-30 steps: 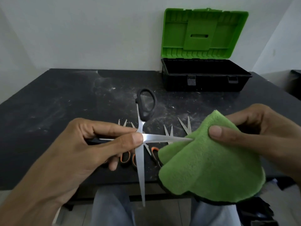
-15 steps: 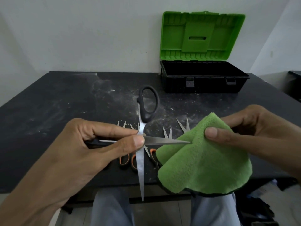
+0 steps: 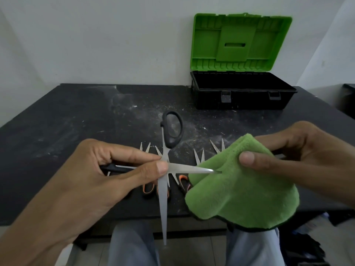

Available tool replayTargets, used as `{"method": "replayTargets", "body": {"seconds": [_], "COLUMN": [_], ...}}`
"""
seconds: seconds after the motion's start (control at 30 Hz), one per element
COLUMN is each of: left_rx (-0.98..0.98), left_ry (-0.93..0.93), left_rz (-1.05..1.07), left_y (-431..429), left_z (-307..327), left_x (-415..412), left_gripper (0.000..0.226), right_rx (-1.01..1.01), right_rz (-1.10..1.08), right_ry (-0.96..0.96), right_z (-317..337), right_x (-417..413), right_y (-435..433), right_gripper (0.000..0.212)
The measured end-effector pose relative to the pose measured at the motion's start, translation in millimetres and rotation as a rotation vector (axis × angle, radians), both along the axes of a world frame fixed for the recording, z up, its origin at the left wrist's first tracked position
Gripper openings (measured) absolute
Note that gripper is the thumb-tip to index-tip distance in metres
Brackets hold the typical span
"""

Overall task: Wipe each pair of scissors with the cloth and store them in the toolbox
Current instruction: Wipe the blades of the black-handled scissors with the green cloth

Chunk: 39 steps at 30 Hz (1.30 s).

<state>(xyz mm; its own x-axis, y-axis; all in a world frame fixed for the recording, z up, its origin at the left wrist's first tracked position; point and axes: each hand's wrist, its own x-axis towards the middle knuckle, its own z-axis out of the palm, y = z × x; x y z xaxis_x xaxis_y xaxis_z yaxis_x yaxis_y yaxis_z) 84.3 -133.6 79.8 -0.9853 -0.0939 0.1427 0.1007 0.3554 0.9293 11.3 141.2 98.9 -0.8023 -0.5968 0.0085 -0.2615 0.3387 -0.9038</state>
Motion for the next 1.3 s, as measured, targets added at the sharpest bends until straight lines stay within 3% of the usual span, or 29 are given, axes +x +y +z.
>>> {"method": "replayTargets", "body": {"seconds": [0.2,0.3,0.43,0.63,0.87,1.0,1.3], "left_rx": [-0.06,-0.128,-0.161,-0.128,-0.164,-0.117,-0.101], "left_ry": [0.042,0.082,0.12,0.109,0.148,0.087,0.112], "left_rz": [-0.029,-0.033,-0.017,-0.044,-0.015,-0.04,-0.021], "left_y": [7.7,1.7,-2.7,4.4,-6.3,6.4,6.7], "left_z": [5.5,4.2,3.5,1.4,0.7,-0.1,2.6], "left_x": [0.4,0.1,0.4,-2.3,-1.8,-2.4,-1.5], "left_gripper": [0.008,0.025,0.024,0.013,0.023,0.012,0.014], "right_rx": [0.094,0.131,0.083,0.115,0.1,0.107,0.154], "right_rz": [0.045,0.038,-0.027,0.012,0.029,0.055,0.086], "right_ry": [0.034,0.087,0.2,0.181,0.18,0.164,0.169], "right_z": [0.3,1.7,7.9,3.8,1.9,1.0,0.4], "right_x": [-2.4,-3.0,-4.0,-4.7,-6.6,-5.6,-8.2], "right_y": [-1.9,-0.3,4.9,0.7,4.6,-0.3,-0.5], "right_gripper": [0.024,0.024,0.016,0.022,0.019,0.018,0.022]}}
